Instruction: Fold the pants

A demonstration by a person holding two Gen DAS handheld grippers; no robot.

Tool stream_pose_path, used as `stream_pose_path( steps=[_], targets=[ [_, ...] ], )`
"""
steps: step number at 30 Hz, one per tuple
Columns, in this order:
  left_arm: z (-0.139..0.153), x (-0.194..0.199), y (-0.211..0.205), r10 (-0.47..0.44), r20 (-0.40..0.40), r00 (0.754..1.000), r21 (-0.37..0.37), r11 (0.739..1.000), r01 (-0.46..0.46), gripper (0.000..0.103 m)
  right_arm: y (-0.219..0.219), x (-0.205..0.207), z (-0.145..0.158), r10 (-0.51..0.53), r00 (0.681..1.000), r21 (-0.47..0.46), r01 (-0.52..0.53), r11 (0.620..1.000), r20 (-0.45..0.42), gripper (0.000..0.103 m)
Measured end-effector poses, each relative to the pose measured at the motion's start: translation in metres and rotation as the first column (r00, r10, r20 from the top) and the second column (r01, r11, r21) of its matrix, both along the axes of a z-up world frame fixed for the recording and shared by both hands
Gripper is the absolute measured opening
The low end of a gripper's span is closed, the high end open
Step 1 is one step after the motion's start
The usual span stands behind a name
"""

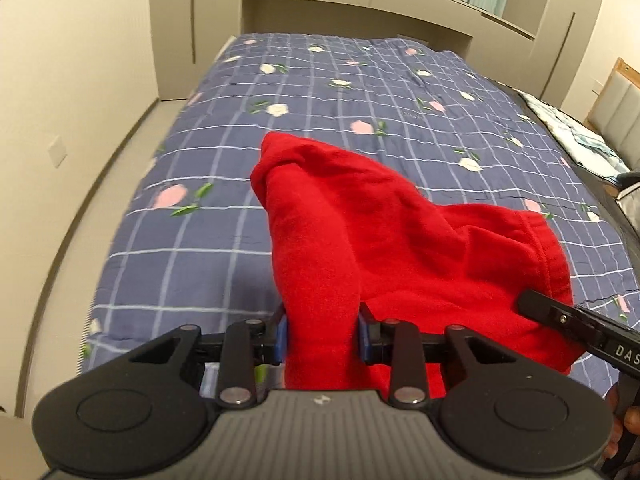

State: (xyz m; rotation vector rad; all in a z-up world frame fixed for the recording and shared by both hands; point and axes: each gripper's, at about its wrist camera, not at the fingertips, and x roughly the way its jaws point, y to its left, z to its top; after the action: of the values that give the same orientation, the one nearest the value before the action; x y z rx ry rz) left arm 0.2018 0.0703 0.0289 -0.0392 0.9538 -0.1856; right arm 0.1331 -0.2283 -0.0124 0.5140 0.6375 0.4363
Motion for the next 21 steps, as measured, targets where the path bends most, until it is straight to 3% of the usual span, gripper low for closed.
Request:
stream_pose_path(
  steps=[6, 15, 21],
  targets=[
    [-0.013, -0.014, 0.022, 0.029, -0.025, 0.999, -0.024, 0.999, -0.03, 0.036, 0.026, -0.013, -0.001, 0.04, 0.999, -0.033, -0.04, 0.999, -0.013, 0.024],
    [-0.062, -0.025, 0.031, 0.074, -0.094, 0.993, -0.067, 0.994, -0.081, 0.036, 0.034, -0.019, -0.033, 0.033, 0.995, -0.095, -0.042, 0.995, -0.098, 0.024],
    [-0.072, -0.027, 0.038, 0.093, -0.107, 0.99, -0.085, 0.991, -0.102, 0.043, 0.034, -0.023, -0.044, 0.01, 0.992, -0.111, -0.024, 0.994, -0.127, 0.03]
  ],
)
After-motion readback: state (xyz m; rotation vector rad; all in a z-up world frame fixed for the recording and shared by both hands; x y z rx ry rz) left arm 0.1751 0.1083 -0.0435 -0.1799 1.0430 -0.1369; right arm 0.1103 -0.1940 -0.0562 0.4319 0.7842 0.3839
